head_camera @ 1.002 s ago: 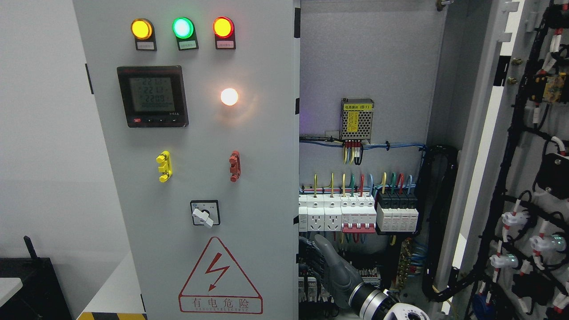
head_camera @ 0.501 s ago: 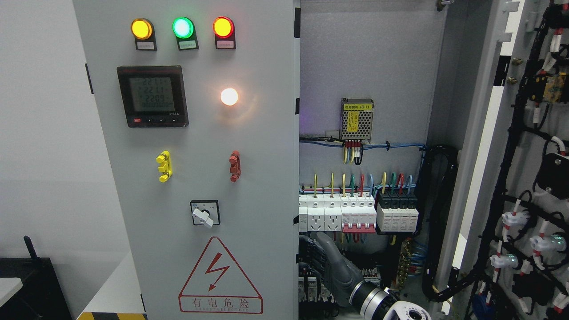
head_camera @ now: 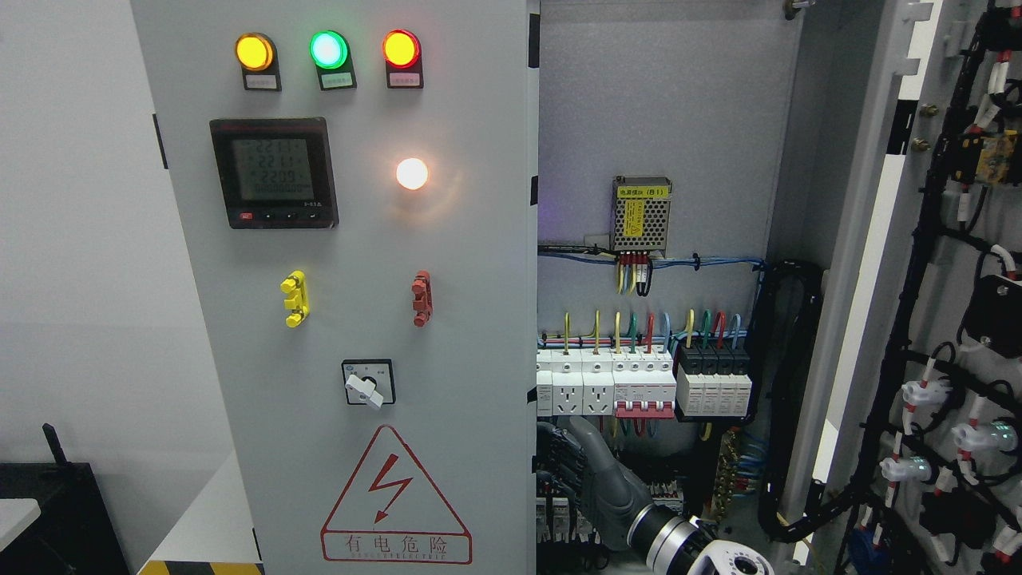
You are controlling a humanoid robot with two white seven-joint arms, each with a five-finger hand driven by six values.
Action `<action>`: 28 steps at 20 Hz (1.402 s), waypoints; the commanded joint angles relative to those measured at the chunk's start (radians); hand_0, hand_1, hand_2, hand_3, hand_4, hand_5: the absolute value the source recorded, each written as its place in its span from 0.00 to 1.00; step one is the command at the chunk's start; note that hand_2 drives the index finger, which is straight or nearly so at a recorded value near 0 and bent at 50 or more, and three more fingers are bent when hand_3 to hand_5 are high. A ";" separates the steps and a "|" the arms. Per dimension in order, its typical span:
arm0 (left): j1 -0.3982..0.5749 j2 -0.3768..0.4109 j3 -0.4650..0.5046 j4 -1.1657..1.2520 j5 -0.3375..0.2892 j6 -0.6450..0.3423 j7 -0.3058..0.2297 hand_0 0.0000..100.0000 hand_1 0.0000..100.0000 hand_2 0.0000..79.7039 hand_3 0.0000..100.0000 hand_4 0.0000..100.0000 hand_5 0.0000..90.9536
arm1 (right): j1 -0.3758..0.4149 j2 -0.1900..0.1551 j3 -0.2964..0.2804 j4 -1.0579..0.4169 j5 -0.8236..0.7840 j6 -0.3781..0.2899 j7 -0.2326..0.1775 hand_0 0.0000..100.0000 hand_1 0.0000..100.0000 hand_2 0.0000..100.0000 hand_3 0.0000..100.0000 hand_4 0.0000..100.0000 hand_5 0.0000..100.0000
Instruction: Open door with both hands
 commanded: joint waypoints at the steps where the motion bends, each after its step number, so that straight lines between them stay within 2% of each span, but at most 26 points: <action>1: 0.000 0.000 0.000 0.000 0.000 0.000 0.000 0.00 0.00 0.00 0.00 0.03 0.00 | -0.002 0.001 0.004 0.000 -0.002 -0.002 0.001 0.11 0.00 0.00 0.00 0.00 0.00; 7: 0.000 0.000 0.000 0.000 0.000 0.000 0.000 0.00 0.00 0.00 0.00 0.03 0.00 | 0.000 0.001 0.007 -0.002 -0.002 -0.002 0.002 0.11 0.00 0.00 0.00 0.00 0.00; 8: 0.000 0.001 0.000 0.000 0.000 0.000 0.000 0.00 0.00 0.00 0.00 0.03 0.00 | 0.000 0.003 0.009 -0.002 -0.001 -0.002 0.011 0.11 0.00 0.00 0.00 0.00 0.00; 10: 0.000 0.000 0.000 0.000 0.000 0.000 0.000 0.00 0.00 0.00 0.00 0.03 0.00 | 0.001 0.003 0.009 -0.008 -0.001 -0.001 0.060 0.11 0.00 0.00 0.00 0.00 0.00; 16: 0.000 0.000 0.000 0.000 0.000 0.000 0.000 0.00 0.00 0.00 0.00 0.03 0.00 | -0.002 0.001 0.009 -0.008 0.001 0.002 0.071 0.11 0.00 0.00 0.00 0.00 0.00; 20: 0.000 0.000 0.000 0.000 0.000 0.000 0.000 0.00 0.00 0.00 0.00 0.03 0.00 | -0.019 0.003 0.006 0.003 0.005 0.008 0.132 0.11 0.00 0.00 0.00 0.00 0.00; 25: 0.000 0.000 0.000 0.000 0.000 0.000 0.000 0.00 0.00 0.00 0.00 0.03 0.00 | -0.020 0.001 0.004 0.005 0.005 0.008 0.137 0.11 0.00 0.00 0.00 0.00 0.00; 28: 0.000 0.001 0.000 0.000 0.000 0.000 0.000 0.00 0.00 0.00 0.00 0.03 0.00 | -0.020 0.001 0.006 0.005 0.005 0.010 0.165 0.11 0.00 0.00 0.00 0.00 0.00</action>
